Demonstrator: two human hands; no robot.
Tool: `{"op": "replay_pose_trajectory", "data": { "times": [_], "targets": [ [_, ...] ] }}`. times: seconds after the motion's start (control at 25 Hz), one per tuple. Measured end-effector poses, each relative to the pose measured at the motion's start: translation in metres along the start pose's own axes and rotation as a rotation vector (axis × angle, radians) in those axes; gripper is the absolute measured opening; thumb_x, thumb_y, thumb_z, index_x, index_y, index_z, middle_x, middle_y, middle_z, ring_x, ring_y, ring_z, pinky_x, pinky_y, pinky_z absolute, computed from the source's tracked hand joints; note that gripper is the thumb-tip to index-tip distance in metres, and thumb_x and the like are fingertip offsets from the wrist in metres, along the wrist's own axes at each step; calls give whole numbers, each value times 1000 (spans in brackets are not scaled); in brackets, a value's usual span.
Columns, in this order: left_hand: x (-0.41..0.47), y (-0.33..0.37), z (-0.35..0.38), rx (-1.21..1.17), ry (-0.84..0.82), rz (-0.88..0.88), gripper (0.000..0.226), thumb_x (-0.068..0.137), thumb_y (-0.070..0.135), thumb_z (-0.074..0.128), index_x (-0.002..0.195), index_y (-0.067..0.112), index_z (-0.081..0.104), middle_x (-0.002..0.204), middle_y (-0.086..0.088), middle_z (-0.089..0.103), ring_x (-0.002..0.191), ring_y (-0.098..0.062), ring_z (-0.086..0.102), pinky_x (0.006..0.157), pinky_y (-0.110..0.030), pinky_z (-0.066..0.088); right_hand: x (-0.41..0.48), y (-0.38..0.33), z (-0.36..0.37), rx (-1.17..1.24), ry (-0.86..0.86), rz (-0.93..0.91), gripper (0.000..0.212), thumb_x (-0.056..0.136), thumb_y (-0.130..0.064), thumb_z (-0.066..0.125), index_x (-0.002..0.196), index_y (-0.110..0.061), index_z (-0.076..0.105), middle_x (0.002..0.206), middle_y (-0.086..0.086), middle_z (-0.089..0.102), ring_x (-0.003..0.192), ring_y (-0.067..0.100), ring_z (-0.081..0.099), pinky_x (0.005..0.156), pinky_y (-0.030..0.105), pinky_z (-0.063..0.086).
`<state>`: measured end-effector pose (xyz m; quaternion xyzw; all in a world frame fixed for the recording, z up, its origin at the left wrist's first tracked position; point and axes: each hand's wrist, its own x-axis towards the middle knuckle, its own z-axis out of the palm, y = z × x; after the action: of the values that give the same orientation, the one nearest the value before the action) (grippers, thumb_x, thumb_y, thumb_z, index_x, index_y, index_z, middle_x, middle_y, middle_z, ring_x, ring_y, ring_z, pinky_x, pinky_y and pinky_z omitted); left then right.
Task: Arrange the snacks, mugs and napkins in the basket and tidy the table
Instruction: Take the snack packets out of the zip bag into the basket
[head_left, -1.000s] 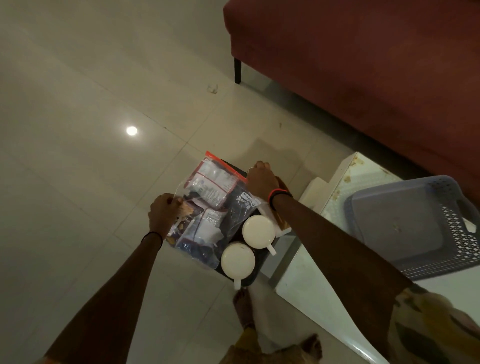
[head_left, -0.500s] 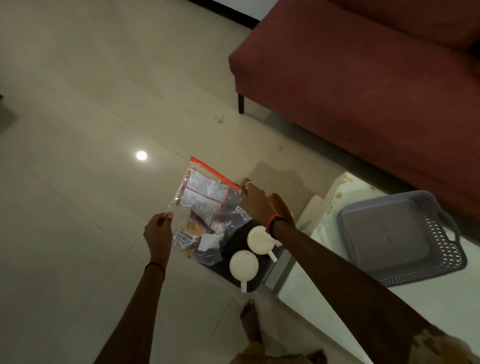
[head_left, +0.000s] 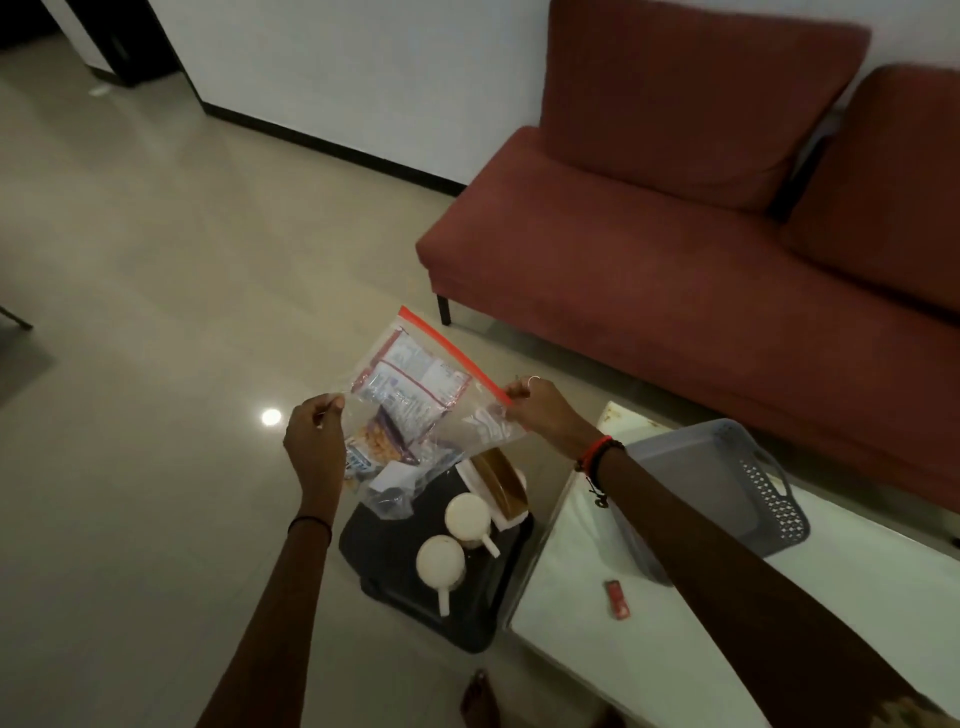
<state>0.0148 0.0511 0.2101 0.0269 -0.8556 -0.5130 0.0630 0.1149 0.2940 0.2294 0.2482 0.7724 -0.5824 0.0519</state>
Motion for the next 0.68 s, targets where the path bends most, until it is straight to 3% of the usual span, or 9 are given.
{"op": "replay_pose_trajectory", "data": {
  "times": [0.16, 0.28, 0.36, 0.44, 0.52, 0.6, 0.68],
  "targets": [
    [-40, 41, 29, -72, -45, -19, 26, 90, 14, 55, 109, -3, 63, 111, -22, 65, 103, -32, 60, 84, -28, 45, -40, 1, -65, 157, 126, -4, 27, 88, 1, 61, 114, 2, 63, 98, 8, 64, 77, 10, 59, 64, 18, 49],
    [-84, 72, 56, -123, -105, -43, 26, 90, 14, 56, 109, -3, 63, 111, -22, 65, 105, -33, 60, 88, -34, 47, -84, 13, -120, 185, 60, -55, 40, 87, 12, 54, 126, 2, 57, 99, 6, 62, 82, 12, 57, 73, 21, 49],
    [-116, 86, 75, -131, -146, -51, 26, 90, 14, 56, 108, -3, 63, 111, -22, 65, 104, -32, 59, 84, -29, 45, -114, 23, -153, 166, 96, -91, 33, 85, 13, 57, 117, 4, 59, 103, 13, 60, 91, 19, 56, 80, 26, 50],
    [-149, 95, 93, -151, -211, -51, 24, 90, 15, 55, 106, -3, 62, 108, -21, 65, 100, -31, 60, 81, -29, 46, -140, 32, -182, 181, 249, -74, 17, 81, 8, 66, 90, -6, 61, 98, 17, 61, 86, 21, 58, 76, 27, 52],
    [-179, 99, 111, -152, -283, -54, 24, 91, 18, 54, 104, -1, 62, 105, -21, 66, 98, -32, 61, 84, -36, 50, -161, 41, -207, 223, 358, -65, 22, 80, 6, 70, 77, -11, 56, 91, 15, 62, 81, 21, 60, 77, 30, 55],
    [-207, 100, 130, -112, -336, -40, 26, 92, 22, 53, 103, 0, 62, 103, -20, 66, 96, -33, 61, 87, -42, 51, -181, 50, -230, 314, 365, -82, 9, 84, 5, 66, 83, -2, 60, 90, 16, 63, 87, 26, 62, 85, 36, 55],
    [-233, 100, 150, -67, -421, -14, 27, 92, 23, 53, 103, -1, 61, 103, -21, 65, 99, -35, 59, 87, -42, 49, -200, 59, -250, 374, 396, -104, 10, 88, 5, 60, 98, 6, 60, 91, 18, 62, 85, 26, 62, 82, 35, 56]
  ]
}}
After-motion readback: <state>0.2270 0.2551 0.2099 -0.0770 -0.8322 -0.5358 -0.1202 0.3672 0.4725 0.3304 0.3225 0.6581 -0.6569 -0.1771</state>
